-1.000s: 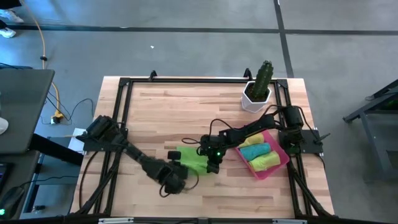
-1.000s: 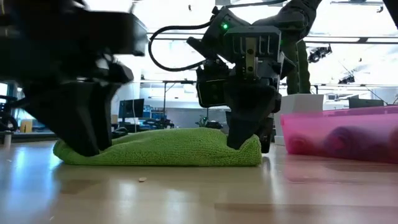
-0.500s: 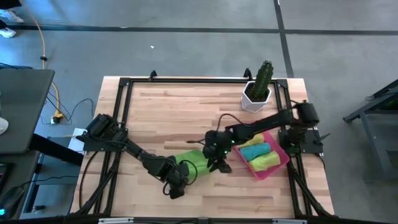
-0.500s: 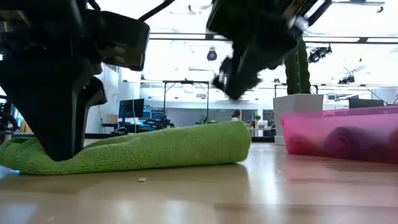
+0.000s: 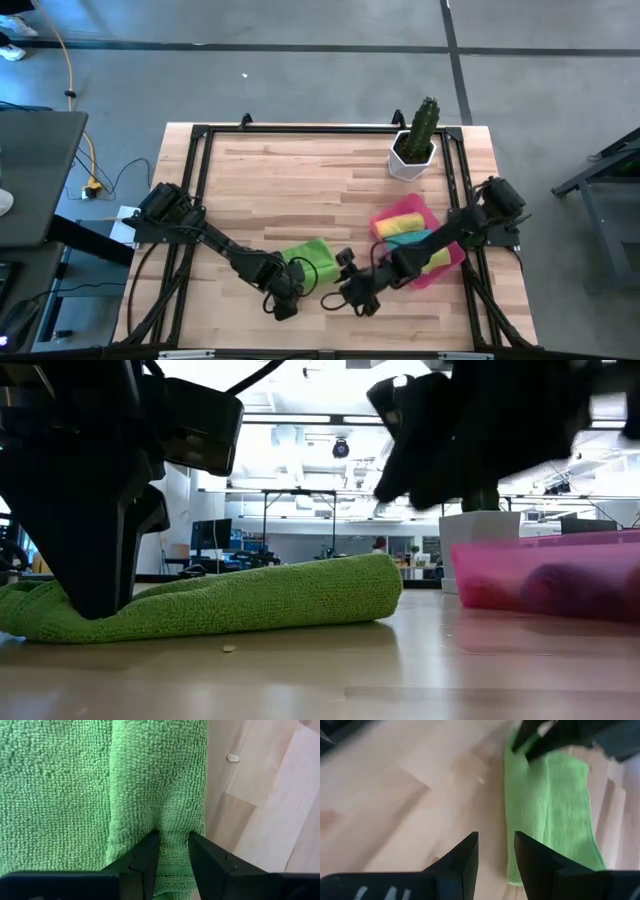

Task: Roll microfiber towels into tight, uniform cylinder then place into a basket
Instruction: Roll the green microfiber towel

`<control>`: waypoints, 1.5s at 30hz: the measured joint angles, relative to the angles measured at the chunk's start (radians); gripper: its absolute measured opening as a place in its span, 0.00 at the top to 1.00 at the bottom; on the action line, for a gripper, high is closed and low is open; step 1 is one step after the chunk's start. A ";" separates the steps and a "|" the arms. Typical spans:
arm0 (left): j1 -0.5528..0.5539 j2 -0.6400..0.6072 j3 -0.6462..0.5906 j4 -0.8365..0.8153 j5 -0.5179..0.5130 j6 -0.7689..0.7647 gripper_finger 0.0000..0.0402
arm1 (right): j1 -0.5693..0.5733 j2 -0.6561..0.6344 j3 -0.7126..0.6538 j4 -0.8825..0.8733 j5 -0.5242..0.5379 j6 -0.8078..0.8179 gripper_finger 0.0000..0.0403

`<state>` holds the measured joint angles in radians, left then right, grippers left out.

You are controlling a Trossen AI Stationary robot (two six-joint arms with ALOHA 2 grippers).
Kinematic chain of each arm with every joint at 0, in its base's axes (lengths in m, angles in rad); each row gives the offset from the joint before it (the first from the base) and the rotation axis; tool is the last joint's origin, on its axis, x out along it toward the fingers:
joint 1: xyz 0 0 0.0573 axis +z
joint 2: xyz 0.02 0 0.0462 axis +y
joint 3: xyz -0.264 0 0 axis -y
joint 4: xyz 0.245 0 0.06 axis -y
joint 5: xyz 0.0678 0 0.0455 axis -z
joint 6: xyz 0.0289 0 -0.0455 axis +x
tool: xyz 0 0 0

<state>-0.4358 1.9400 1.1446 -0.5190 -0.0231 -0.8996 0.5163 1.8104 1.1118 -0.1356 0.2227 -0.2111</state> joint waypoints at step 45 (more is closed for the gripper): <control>0.003 0.000 0.000 -0.003 -0.014 -0.006 0.75 | -0.133 0.147 0.000 0.053 0.093 -0.044 0.54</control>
<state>-0.4328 1.9400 1.1446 -0.5217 -0.0368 -0.9058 0.3831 1.9571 1.1114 -0.0824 0.3156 -0.2554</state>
